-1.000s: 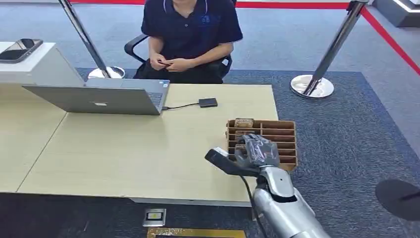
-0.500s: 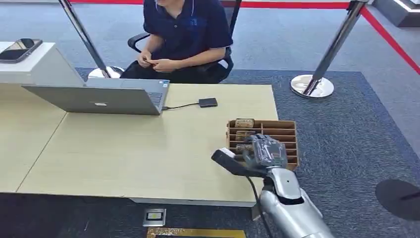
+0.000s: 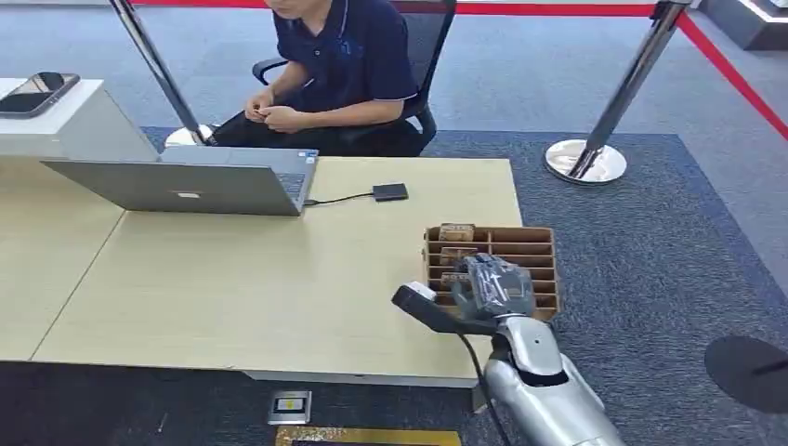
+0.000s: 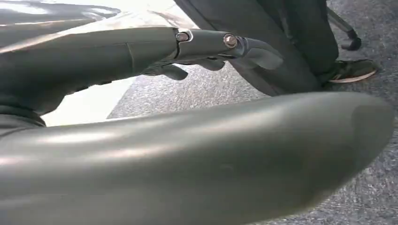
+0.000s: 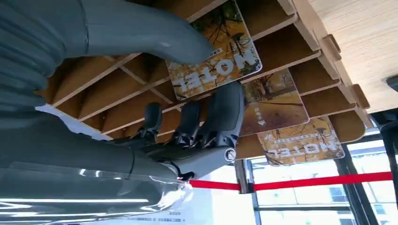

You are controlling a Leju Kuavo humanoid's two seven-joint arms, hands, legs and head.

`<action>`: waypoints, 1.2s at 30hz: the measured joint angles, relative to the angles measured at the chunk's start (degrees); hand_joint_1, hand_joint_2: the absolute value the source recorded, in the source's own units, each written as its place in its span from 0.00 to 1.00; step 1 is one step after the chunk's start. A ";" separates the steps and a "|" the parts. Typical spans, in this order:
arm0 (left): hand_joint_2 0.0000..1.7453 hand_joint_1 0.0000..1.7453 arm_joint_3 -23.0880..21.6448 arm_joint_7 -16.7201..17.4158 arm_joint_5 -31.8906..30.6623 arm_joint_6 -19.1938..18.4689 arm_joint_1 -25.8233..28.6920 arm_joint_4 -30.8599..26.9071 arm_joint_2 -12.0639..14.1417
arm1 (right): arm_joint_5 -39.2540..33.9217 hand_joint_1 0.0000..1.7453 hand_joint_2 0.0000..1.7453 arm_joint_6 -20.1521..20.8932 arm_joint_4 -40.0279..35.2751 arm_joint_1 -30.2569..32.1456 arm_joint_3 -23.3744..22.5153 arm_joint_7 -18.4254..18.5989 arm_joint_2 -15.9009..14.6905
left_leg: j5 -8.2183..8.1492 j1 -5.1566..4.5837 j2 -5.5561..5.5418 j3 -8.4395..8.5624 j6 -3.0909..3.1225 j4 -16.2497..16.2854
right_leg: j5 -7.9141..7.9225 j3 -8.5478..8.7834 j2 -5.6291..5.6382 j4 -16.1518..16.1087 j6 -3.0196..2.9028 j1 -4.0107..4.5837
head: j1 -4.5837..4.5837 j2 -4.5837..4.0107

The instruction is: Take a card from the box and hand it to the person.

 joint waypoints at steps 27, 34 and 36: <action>0.00 0.00 0.04 0.15 0.50 0.00 0.00 0.00 0.04 | -0.35 0.83 1.00 -0.50 0.24 0.33 0.15 -0.39 0.66 | 0.03 0.00 0.00 0.01 0.01 0.00 | 0.03 0.01 0.00 0.00 0.00 0.00 | 0.00 0.00; 0.00 0.00 0.04 0.15 0.17 0.00 -0.01 0.00 0.04 | -0.72 0.82 1.00 -0.61 0.24 0.34 0.15 -0.48 0.66 | 0.03 0.00 0.00 0.01 0.01 0.00 | 0.04 0.01 0.00 0.00 -0.01 0.00 | 0.00 0.00; 0.00 0.00 0.04 0.15 0.15 0.00 0.00 0.00 0.04 | -0.81 0.82 1.00 -0.63 0.24 0.34 0.15 -0.48 0.66 | 0.04 0.00 0.00 0.01 0.01 0.00 | 0.04 0.01 0.00 0.00 -0.01 0.00 | 0.00 0.00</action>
